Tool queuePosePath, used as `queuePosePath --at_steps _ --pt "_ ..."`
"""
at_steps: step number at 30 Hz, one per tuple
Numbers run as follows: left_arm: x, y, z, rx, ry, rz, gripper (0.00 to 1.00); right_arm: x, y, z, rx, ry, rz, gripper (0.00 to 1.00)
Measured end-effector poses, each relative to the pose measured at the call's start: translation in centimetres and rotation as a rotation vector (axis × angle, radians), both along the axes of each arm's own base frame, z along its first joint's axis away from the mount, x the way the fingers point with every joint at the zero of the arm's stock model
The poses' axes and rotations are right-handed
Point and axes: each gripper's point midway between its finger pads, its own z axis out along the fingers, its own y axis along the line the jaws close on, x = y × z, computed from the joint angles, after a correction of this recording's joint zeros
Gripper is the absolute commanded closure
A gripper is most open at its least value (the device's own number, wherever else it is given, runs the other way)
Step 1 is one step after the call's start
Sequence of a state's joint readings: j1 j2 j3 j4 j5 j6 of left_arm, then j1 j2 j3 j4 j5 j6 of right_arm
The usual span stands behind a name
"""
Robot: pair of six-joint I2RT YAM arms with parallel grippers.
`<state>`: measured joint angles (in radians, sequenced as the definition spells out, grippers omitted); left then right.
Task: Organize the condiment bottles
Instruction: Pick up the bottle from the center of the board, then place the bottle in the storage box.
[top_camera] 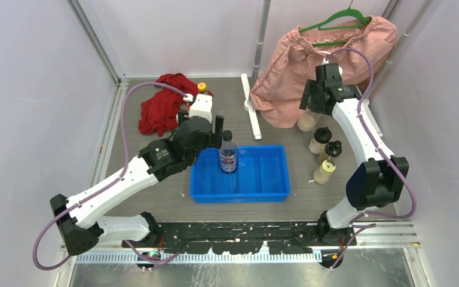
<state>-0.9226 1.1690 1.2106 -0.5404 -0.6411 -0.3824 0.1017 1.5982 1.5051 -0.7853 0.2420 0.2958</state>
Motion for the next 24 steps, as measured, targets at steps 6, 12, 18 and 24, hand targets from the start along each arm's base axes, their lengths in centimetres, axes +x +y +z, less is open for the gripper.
queuePosePath --at_steps 6,12,18,24 --pt "-0.3 0.3 0.0 -0.011 0.003 0.005 0.23 -0.9 2.1 4.7 -0.006 -0.086 0.065 0.84" --pt "-0.5 0.8 -0.1 -0.003 0.004 0.014 0.22 -2.7 4.8 9.3 -0.009 -0.174 0.139 0.84" --pt "-0.9 2.1 -0.2 0.015 -0.001 0.039 0.22 -6.2 9.2 11.0 0.018 -0.202 0.261 0.86" --pt "-1.6 3.6 0.2 0.011 -0.013 0.065 0.22 -10.5 13.4 10.4 0.041 -0.185 0.381 0.87"
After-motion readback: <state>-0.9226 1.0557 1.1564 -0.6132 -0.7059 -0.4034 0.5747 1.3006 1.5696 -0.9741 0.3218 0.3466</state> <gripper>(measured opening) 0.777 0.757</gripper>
